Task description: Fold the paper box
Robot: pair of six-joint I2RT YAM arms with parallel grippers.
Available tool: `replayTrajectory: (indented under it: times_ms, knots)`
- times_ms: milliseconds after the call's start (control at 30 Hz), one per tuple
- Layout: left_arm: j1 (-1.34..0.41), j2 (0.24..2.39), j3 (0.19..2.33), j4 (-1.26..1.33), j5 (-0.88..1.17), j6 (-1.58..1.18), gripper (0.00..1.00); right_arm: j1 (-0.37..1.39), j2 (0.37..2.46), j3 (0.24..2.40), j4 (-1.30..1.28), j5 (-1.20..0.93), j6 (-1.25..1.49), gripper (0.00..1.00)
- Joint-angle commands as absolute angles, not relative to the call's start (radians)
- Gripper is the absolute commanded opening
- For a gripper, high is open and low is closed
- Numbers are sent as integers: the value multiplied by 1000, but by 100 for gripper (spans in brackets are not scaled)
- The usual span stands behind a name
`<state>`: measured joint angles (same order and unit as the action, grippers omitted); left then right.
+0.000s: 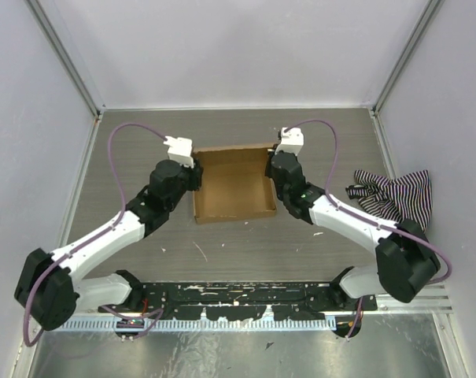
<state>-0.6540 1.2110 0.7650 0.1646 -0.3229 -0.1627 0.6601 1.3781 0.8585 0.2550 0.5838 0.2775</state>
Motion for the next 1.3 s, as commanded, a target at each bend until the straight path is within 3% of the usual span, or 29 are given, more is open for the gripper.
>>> replayTrajectory:
  times_ms: [0,167,400,600,767,933,1100,1267]
  knots:
    - [-666,1080,721,51,-330,-242,44,706,1287,795,137,595,324,3]
    - [-670,945,679,-104,-313,-352,49,741,1203,715,46,613,384,7]
    - [-673,705,627,-309,-248,-454,51,812,1101,631,-75,582,453,37]
    - [-673,534,645,-486,-282,-564,53,851,963,639,-349,437,514,47]
    - [-673,561,691,-569,-251,-607,53,853,853,664,-499,301,532,48]
    - [-672,636,674,-535,-254,-626,55,853,816,744,-546,336,525,55]
    - [-673,823,678,-426,-256,-614,60,812,1004,885,-518,492,465,70]
    - [-673,1061,734,-334,-302,-571,62,612,1301,975,-384,272,387,69]
